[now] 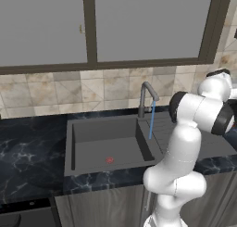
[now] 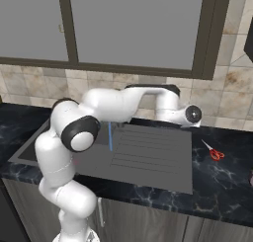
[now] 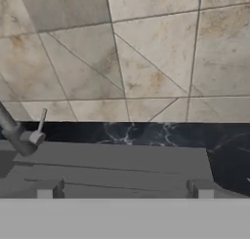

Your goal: Turn on the sink faucet. Then move the eggplant from the counter to the sink. Turn off the sink. Move the vegetable from the sink to the pot next to the stove. Finally move the pot to the front right burner.

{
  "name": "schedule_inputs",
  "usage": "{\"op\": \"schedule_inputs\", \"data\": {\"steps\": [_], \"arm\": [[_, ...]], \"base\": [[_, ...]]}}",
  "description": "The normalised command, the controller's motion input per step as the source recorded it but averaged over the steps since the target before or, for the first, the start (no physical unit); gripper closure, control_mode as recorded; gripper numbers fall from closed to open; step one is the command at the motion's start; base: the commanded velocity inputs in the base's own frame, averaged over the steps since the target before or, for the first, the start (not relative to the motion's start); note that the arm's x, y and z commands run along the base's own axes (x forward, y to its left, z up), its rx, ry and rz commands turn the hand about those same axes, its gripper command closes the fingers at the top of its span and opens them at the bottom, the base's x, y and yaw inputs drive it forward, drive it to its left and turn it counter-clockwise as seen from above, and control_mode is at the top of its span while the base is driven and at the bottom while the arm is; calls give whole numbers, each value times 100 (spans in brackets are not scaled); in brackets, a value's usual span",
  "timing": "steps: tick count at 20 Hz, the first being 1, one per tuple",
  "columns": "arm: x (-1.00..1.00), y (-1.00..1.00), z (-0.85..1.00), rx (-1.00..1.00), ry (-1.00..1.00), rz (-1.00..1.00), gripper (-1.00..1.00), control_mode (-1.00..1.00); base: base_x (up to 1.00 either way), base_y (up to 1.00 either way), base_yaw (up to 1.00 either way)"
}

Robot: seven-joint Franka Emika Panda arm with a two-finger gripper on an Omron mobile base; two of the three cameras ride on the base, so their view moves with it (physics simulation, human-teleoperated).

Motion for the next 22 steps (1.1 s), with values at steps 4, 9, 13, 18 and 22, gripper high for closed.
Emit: {"op": "schedule_inputs", "data": {"steps": [4, 9, 13, 18, 22], "arm": [[-15, -42, 16, -25, 19, -23, -100, -100], [-9, -55, 7, -22, 22, -19, -100, -100], [-9, -63, 0, -17, 21, -19, -100, -100], [-18, -72, 2, -4, 21, -17, -100, -100], [-15, -79, 14, 0, 24, -17, -100, -100]], "base": [[0, 0, 0], [0, 0, 0], [0, 0, 0], [0, 0, 0], [0, 0, 0]]}}
